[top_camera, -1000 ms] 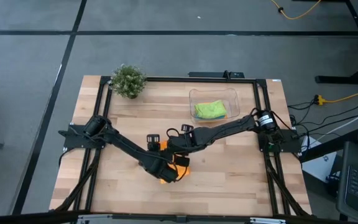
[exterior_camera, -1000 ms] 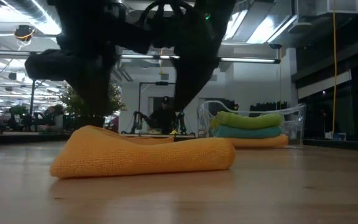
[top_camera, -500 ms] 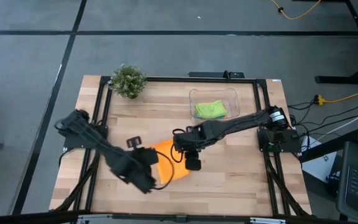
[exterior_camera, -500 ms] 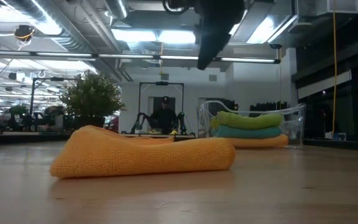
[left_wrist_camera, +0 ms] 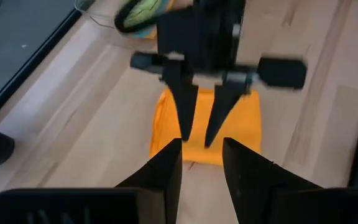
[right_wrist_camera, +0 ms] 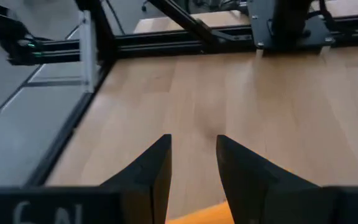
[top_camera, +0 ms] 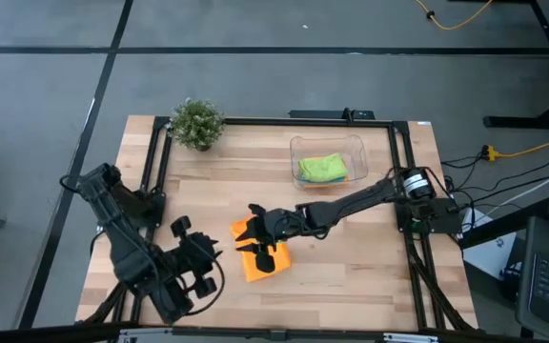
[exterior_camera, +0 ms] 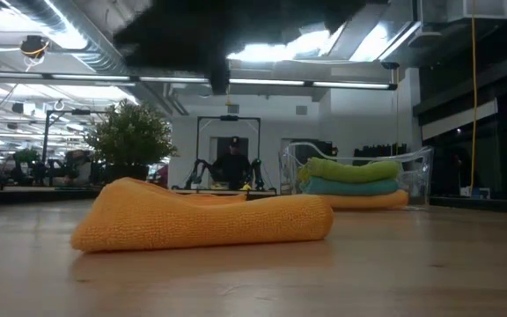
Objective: Fold microfiber towels
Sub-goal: Fold the orange microfiber cloth
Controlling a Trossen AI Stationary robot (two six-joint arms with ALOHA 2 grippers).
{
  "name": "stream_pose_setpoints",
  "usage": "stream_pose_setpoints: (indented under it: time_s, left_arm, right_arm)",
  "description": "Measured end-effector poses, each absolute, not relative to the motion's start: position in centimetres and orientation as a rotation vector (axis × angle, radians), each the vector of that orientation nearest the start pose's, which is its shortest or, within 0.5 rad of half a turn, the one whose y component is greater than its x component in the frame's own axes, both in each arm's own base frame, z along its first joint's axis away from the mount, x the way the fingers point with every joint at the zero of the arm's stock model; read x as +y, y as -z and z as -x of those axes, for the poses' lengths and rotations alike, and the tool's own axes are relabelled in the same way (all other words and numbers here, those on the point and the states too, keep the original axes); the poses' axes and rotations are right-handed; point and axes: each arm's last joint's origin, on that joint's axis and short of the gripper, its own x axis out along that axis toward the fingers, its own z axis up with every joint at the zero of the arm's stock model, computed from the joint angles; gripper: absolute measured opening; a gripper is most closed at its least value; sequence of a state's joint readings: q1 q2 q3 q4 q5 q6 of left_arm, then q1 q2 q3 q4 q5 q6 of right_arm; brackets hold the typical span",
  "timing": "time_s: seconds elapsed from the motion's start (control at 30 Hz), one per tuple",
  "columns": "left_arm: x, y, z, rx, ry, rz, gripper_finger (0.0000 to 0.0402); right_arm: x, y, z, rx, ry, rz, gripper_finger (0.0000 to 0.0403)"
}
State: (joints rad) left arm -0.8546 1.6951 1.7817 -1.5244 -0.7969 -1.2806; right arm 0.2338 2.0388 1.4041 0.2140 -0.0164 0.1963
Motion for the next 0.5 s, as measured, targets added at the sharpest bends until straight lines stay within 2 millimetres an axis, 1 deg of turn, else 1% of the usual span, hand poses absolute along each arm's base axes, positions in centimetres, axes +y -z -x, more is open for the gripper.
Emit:
stream_pose_setpoints:
  time_s: [0.1, 0.23, 0.3, 0.43, 0.5]
  left_arm:
    - [-21.5, -35.7, -21.7, 0.772, -0.526, 0.123, 0.0108]
    - [-21.2, -35.1, -22.0, 0.783, -0.547, 0.112, 0.0108]
    - [-21.0, -34.9, -22.2, 0.785, -0.558, 0.11, 0.0108]
    - [-20.8, -34.5, -22.5, 0.785, -0.567, 0.116, 0.0108]
    - [-20.8, -34.3, -22.7, 0.782, -0.569, 0.123, 0.0108]
  right_arm:
    - [10.7, -17.8, -45.3, 0.434, -0.184, -0.097, 0.0129]
    - [10.5, -15.5, -46.2, 0.464, -0.154, -0.062, 0.0129]
    - [10.1, -14.6, -46.6, 0.48, -0.139, -0.074, 0.0129]
    - [8.6, -12.5, -47.1, 0.521, -0.077, -0.115, 0.0129]
    - [7.8, -12.1, -47.2, 0.526, -0.022, -0.126, 0.0129]
